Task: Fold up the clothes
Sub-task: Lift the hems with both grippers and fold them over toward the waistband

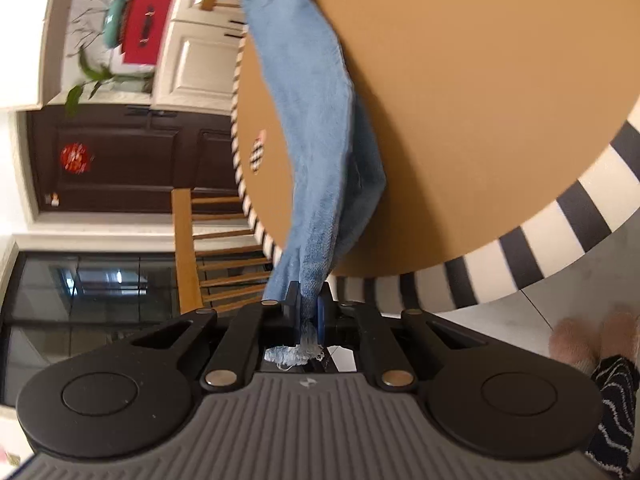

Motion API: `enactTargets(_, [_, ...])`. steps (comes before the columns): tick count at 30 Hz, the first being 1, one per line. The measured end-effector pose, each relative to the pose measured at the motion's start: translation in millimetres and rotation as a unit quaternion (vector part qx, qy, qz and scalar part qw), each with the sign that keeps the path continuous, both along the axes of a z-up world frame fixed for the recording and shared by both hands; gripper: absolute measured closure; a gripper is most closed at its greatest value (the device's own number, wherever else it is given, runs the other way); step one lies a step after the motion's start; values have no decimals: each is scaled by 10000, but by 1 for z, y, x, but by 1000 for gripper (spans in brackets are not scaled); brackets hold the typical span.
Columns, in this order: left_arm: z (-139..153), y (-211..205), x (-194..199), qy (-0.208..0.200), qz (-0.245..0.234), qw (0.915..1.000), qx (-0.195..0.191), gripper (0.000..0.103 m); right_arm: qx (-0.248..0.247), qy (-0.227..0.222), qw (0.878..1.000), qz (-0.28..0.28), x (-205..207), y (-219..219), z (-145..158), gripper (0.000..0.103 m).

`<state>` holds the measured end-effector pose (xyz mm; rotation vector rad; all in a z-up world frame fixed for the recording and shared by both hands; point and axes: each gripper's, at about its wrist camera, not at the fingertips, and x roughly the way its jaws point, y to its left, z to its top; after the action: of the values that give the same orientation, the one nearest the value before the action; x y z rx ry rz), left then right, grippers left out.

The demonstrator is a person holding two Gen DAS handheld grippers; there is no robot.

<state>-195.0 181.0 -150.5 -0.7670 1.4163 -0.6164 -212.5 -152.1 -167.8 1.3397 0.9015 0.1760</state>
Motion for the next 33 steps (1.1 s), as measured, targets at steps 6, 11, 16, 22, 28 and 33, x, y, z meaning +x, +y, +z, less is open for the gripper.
enactTargets(6, [-4, -1, -4, -41, -27, 10000, 28, 93, -80, -51, 9999, 141, 1, 7, -4, 97])
enactTargets(11, [-3, 8, -2, 72, 186, 9995, -233, 93, 19, -172, 9998, 82, 2, 3, 4, 97])
enactTargets(16, [5, 14, 11, 221, 487, 9955, -784, 93, 137, -475, 9988, -8, 9, -7, 26, 97])
enactTargets(22, [20, 3, 38, 169, 674, 9937, -883, 93, 182, -354, 9992, -51, 33, -19, 39, 97])
enactTargets(28, [41, -13, 52, -71, 608, 9957, -702, 93, 124, -258, 9996, -34, 55, -28, 54, 97])
enactTargets(33, [67, -24, 68, -348, 666, 9948, -687, 94, -42, -402, 9992, 30, 75, -39, 79, 97])
